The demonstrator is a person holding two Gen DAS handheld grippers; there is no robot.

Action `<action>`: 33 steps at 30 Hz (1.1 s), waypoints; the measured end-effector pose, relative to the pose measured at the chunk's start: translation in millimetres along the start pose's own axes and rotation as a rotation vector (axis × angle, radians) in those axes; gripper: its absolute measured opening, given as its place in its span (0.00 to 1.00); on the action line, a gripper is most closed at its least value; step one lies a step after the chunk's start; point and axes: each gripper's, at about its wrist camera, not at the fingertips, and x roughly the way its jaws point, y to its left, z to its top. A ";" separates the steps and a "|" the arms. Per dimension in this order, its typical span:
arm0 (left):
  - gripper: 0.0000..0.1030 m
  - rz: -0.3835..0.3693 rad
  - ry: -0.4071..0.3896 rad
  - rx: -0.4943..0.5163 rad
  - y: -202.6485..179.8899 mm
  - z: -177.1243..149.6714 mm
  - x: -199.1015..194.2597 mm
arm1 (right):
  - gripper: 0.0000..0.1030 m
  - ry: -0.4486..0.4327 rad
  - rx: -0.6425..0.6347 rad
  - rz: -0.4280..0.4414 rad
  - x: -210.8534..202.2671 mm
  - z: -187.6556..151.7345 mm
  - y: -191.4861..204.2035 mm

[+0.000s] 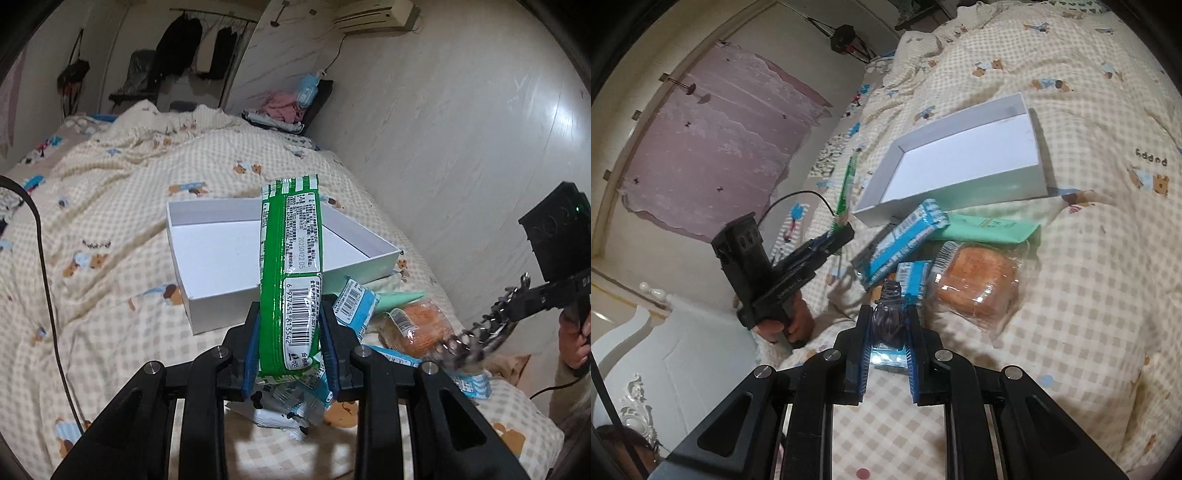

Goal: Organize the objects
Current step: 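Carry the snack bar and claw clip over the white tray with both tools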

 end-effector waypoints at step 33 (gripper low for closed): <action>0.31 0.135 -0.305 -0.041 -16.6 115.9 23.3 | 0.18 -0.343 0.034 0.288 41.2 104.6 -54.6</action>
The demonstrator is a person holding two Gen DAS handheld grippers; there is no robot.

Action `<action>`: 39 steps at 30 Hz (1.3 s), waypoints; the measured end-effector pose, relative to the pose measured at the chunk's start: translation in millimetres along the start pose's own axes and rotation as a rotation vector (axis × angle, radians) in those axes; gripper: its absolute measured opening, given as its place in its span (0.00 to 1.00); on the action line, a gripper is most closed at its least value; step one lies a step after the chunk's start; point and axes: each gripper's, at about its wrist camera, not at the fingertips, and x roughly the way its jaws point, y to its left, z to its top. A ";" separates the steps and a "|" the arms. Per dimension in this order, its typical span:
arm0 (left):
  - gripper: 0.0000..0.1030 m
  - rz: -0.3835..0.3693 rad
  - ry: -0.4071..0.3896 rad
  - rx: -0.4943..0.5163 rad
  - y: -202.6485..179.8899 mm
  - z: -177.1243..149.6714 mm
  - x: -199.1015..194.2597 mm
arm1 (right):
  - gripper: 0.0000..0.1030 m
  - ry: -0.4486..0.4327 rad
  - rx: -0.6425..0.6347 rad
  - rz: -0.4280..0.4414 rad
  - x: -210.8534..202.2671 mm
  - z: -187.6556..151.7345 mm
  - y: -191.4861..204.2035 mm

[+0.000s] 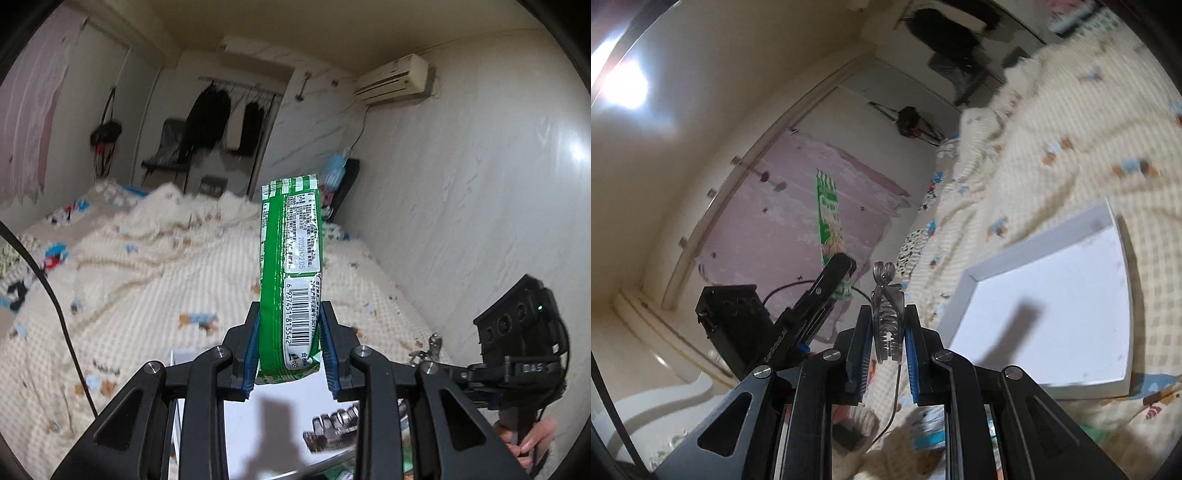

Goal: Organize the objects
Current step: 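Carry the snack bar and claw clip over the white tray with both tools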

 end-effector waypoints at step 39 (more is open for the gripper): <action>0.32 0.132 0.328 0.028 46.6 -93.6 79.4 | 0.18 -0.063 -0.029 -0.313 -9.9 -12.1 -48.9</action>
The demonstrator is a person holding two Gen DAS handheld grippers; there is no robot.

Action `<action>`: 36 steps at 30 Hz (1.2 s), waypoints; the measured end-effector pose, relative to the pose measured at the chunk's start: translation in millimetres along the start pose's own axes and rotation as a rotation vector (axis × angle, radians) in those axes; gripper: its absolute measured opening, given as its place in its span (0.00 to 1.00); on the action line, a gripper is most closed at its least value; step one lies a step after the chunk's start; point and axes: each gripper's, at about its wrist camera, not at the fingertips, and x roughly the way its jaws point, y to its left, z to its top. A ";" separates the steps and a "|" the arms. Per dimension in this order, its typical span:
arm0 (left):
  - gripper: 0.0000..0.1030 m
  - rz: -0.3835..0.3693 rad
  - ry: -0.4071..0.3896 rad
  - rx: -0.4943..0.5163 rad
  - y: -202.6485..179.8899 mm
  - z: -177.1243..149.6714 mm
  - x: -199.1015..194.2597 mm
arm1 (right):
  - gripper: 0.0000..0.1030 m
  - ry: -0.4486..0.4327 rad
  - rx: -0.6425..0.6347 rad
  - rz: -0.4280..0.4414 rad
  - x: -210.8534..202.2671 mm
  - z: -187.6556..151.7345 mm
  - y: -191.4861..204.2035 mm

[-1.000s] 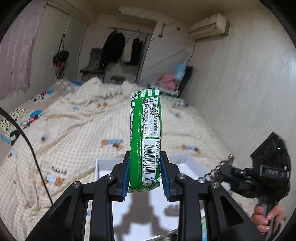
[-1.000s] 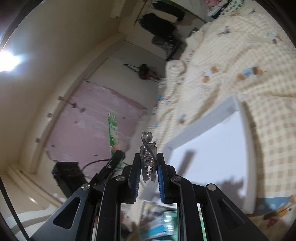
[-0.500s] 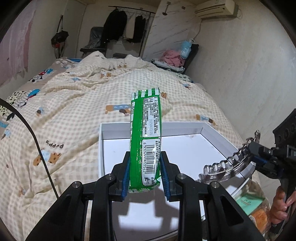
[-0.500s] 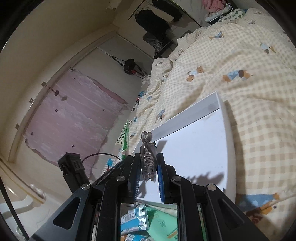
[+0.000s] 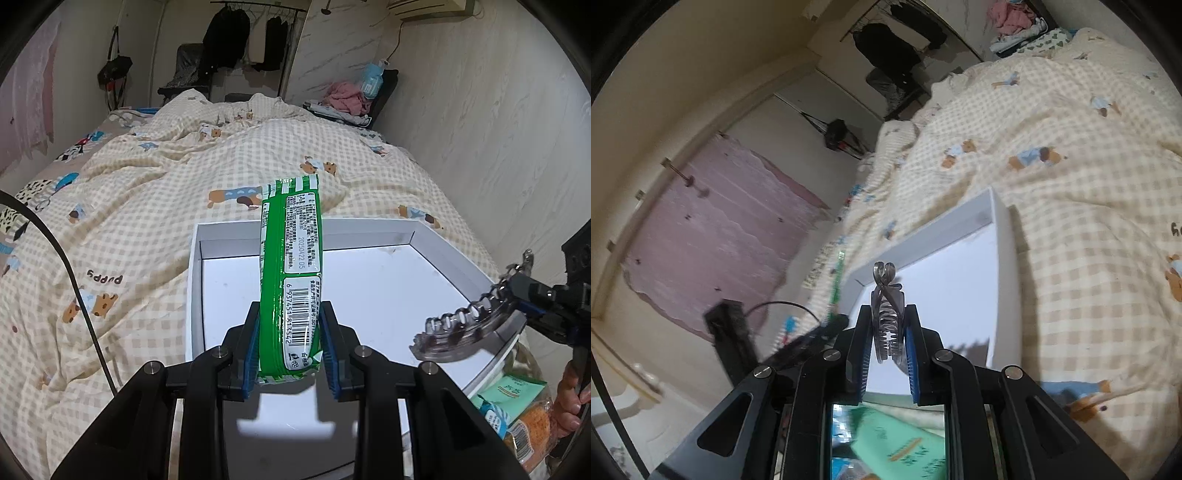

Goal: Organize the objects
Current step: 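Carry the snack bar and claw clip over the white tray with both tools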

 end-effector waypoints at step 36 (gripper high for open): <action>0.32 0.075 0.030 0.123 -18.1 -6.3 4.9 | 0.18 0.088 -0.265 -0.250 19.6 -19.3 33.1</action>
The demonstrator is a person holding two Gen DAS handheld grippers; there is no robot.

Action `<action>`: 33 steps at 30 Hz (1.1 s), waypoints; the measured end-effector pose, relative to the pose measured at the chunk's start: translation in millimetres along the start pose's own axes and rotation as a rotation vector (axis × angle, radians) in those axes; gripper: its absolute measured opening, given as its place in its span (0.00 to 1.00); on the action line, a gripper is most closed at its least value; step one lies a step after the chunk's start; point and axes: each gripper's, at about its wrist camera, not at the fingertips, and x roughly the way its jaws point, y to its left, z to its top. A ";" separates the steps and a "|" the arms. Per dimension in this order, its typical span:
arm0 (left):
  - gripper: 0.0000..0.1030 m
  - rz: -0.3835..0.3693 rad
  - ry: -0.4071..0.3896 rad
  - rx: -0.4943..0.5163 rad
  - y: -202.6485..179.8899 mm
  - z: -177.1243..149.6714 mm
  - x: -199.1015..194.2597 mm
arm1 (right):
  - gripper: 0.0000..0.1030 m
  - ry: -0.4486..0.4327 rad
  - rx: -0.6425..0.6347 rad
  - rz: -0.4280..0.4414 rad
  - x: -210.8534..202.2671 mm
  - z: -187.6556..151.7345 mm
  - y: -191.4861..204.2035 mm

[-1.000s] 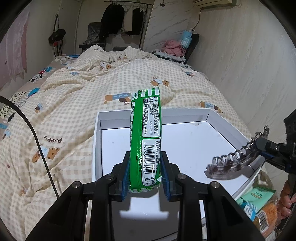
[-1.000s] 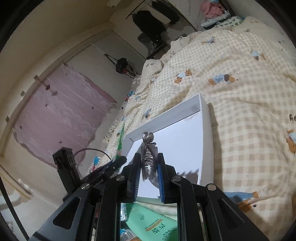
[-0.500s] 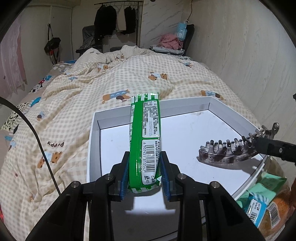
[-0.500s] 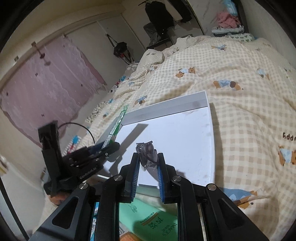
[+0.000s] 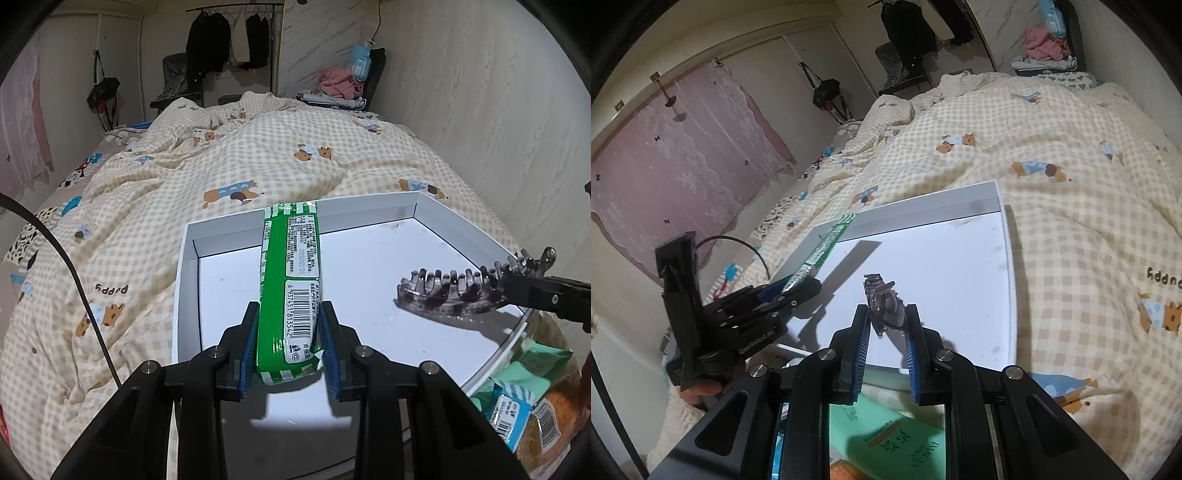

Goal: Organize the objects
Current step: 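Carry the snack bar and claw clip over the white tray with both tools, then open both tools to drop the snack bar and claw clip into the tray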

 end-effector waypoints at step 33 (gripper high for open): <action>0.36 0.005 -0.002 0.007 -1.0 -0.9 -0.2 | 0.18 0.115 -0.201 -0.299 31.7 10.9 23.9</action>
